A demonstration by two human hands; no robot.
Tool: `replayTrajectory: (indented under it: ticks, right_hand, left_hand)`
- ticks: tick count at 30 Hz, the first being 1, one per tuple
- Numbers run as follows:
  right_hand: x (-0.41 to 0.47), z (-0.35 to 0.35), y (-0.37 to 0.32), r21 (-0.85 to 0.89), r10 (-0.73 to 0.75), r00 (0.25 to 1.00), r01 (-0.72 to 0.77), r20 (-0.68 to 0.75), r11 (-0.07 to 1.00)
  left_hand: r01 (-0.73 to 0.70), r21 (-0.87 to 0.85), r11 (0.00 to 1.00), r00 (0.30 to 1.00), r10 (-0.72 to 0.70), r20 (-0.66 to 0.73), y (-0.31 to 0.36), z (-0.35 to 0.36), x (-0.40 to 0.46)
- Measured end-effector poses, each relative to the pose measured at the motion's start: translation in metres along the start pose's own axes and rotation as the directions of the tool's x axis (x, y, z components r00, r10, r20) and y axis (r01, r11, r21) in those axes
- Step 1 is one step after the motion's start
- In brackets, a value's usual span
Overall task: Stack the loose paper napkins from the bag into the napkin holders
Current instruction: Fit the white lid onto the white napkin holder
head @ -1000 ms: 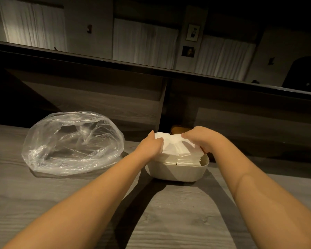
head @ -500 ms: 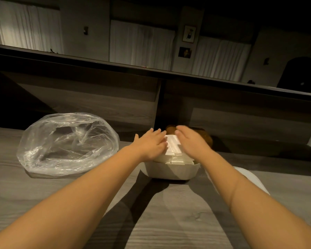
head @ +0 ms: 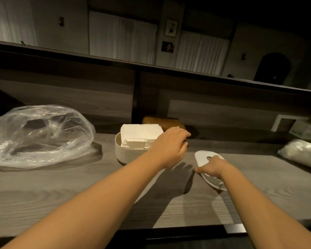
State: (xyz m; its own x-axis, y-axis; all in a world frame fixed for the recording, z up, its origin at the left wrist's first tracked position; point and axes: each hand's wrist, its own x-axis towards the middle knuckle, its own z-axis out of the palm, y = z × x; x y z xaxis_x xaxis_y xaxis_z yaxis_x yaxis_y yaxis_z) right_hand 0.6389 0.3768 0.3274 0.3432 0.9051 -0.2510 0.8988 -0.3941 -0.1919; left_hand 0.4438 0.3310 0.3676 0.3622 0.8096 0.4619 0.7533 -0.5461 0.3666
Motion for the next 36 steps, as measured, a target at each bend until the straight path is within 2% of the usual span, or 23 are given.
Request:
replayTrajectory:
  ticks: [4,7,8,10,13,16,20,22,24,26,28,30,32,34,36]
  right_hand:
    - [-0.005,0.006,0.012,-0.025,0.049,0.984,-0.054,-0.169,0.998]
    - [0.002,0.012,0.022,0.058,0.115,0.990,-0.110,-0.079,0.992]
    - [0.008,0.015,0.026,0.095,0.105,0.993,-0.100,-0.050,0.990]
    - [0.021,0.019,0.030,0.127,0.061,0.995,-0.050,-0.080,0.991]
    - [0.010,0.007,0.025,0.120,0.042,0.990,-0.025,-0.138,0.993]
    - [0.007,0.004,0.023,0.098,0.052,0.993,-0.042,-0.108,0.994]
    - [0.002,-0.005,0.025,0.287,-0.042,0.976,0.104,-0.214,0.952]
    - [-0.007,-0.019,0.022,0.368,-0.112,0.932,0.244,-0.343,0.897]
    - [-0.020,-0.043,0.019,0.385,-0.235,0.866,0.419,-0.441,0.822]
    - [-0.043,-0.070,0.012,0.363,-0.433,0.782,0.602,-0.447,0.711]
    - [-0.070,-0.093,0.000,0.284,-0.591,0.683,0.723,-0.429,0.630]
    - [-0.089,-0.110,-0.015,0.176,-0.681,0.581,0.803,-0.447,0.569]
    - [-0.098,-0.118,-0.031,0.133,-0.715,0.508,0.848,-0.481,0.513]
    - [-0.097,-0.118,-0.043,0.221,-0.710,0.484,0.872,-0.511,0.436]
    - [-0.090,-0.110,-0.056,0.262,-0.717,0.487,0.873,-0.499,0.411]
  left_hand:
    - [0.023,-0.031,0.999,0.999,-0.021,0.044,0.013,0.019,-0.001]
    - [0.046,-0.024,0.999,0.994,-0.043,0.101,0.017,0.026,-0.004]
    - [0.054,-0.025,0.998,0.992,-0.051,0.117,0.017,0.026,-0.005]
    - [0.072,-0.037,0.997,0.988,-0.066,0.139,0.018,0.027,-0.007]
    - [0.115,-0.074,0.991,0.982,-0.103,0.160,0.018,0.028,-0.009]
    - [0.154,-0.092,0.984,0.973,-0.135,0.189,0.019,0.029,-0.011]
    - [0.168,-0.117,0.979,0.969,-0.141,0.204,0.019,0.029,-0.012]
    - [0.149,-0.159,0.976,0.978,-0.122,0.168,0.018,0.022,-0.010]
    - [0.126,-0.201,0.971,0.992,-0.118,0.053,0.016,0.008,-0.004]
    - [0.089,-0.203,0.975,0.990,-0.109,-0.090,0.012,-0.010,0.003]
    - [0.087,-0.220,0.972,0.985,-0.118,-0.130,0.009,-0.034,0.009]
    - [0.098,-0.263,0.960,0.987,-0.128,-0.099,0.002,-0.061,0.014]
    - [0.067,-0.299,0.952,0.984,-0.112,-0.136,-0.011,-0.088,0.016]
    - [0.023,-0.280,0.960,0.969,-0.091,-0.232,-0.028,-0.108,0.011]
    - [-0.006,-0.253,0.967,0.946,-0.077,-0.316,-0.049,-0.117,0.006]
